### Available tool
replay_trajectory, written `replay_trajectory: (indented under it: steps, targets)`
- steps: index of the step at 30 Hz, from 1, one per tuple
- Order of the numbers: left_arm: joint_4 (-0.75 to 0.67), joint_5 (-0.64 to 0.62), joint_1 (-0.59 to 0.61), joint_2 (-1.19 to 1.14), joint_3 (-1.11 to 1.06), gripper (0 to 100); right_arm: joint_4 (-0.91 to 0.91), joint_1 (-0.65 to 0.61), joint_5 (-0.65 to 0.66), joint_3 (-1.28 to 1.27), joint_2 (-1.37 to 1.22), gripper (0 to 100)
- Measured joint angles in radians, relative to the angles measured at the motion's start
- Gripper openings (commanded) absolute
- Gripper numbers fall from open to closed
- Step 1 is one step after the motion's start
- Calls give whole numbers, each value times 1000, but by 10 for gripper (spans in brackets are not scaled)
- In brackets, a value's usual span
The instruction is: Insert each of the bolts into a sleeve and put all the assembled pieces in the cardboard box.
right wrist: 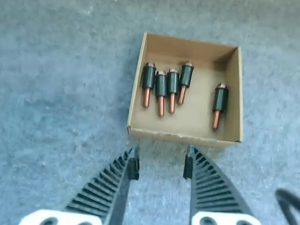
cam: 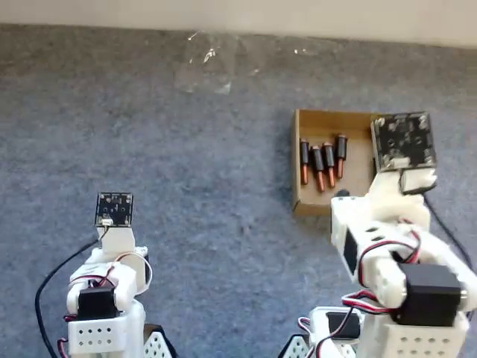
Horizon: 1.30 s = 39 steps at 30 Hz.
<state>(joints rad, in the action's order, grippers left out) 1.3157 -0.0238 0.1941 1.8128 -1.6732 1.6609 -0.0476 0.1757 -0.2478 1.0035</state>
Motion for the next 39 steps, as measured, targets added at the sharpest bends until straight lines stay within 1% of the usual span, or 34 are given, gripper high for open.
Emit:
replay_trajectory:
  steps: [4,6,9,13,15,22,25,33,39]
  targets:
    - [0,0,72,0,0,6,-137,0,0,-249,121,141]
    - [0,0,89,0,0,6,-201,0,0,-368,186,141]
    - [0,0,92,0,0,6,-293,0,0,-535,278,141]
    - [0,-48,92,0,0,6,-388,0,0,-704,381,141]
    - [0,-64,68,0,0,6,-420,0,0,-770,416,141]
    - [0,-74,-41,0,0,6,-503,0,0,-953,491,141]
    - [0,-74,-69,0,0,6,-531,0,0,-1019,511,141]
    - [0,-74,-77,0,0,6,-562,0,0,-1172,591,141]
    - [0,-74,-77,0,0,6,-568,0,0,-1281,701,141]
